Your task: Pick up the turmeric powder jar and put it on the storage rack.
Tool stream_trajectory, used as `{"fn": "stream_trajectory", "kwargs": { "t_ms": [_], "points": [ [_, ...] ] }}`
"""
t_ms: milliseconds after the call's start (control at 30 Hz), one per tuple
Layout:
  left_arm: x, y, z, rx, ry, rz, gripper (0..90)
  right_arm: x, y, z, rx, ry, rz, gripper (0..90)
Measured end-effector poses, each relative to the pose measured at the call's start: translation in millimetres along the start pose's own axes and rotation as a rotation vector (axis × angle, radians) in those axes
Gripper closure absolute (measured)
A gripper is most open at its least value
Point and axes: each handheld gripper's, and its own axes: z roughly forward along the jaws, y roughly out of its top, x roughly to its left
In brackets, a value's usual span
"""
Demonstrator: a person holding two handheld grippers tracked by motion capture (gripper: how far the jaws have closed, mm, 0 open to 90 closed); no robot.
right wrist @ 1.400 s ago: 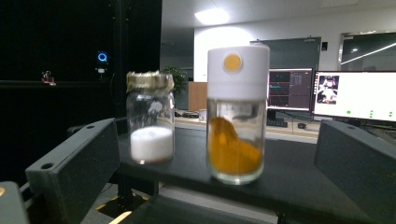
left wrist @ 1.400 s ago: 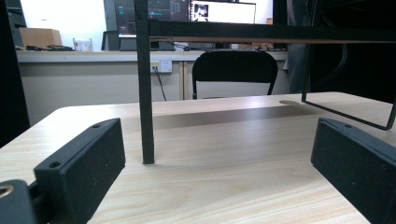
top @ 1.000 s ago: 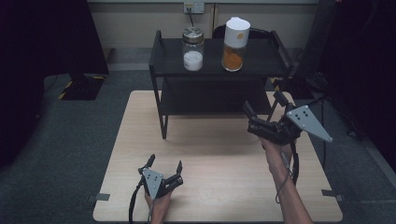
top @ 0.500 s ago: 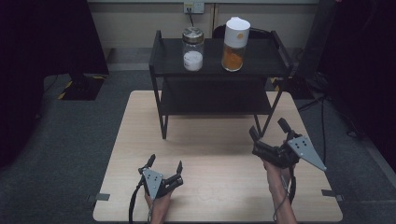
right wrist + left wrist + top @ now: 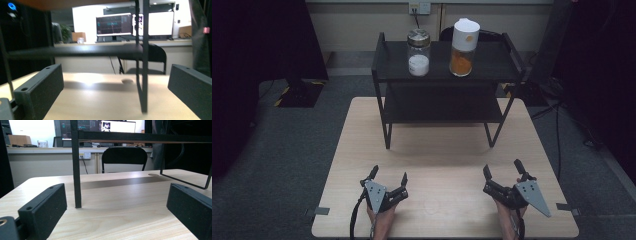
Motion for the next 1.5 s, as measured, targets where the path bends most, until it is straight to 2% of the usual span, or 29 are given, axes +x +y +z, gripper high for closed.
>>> {"fn": "stream_trajectory", "kwargs": {
  "t_ms": [167,367,500,800,867,933,1500],
  "points": [
    [0.0,0.0,-0.1,0.000,0.000,0.000,2.3,2.4,-18.6,-5.7,0.040,-0.006,-0.034,0.0],
    [0.1,0.0,-0.1,0.000,-0.001,0.000,2.2,6.7,-28.0,-7.2,0.057,-0.011,-0.042,0.0],
    [0.1,0.0,-0.1,0.000,-0.001,0.000,2.2,12.8,-37.5,-7.9,0.055,-0.045,-0.036,0.0],
    [-0.7,0.0,-0.1,0.000,0.004,0.000,2.2,22.6,-41.6,-6.7,0.056,-0.106,-0.056,0.0],
    [-0.7,-0.1,-0.1,0.000,0.004,0.000,2.2,24.0,-41.5,-6.5,0.058,-0.110,-0.064,0.0],
    [-0.7,-0.1,0.0,0.000,0.004,-0.001,2.2,23.5,-36.9,-3.5,0.087,-0.112,-0.057,0.0],
    [-1.0,-0.1,0.0,0.000,0.006,-0.001,2.2,24.5,-37.5,-3.0,0.084,-0.123,-0.055,0.0]
  ]
}}
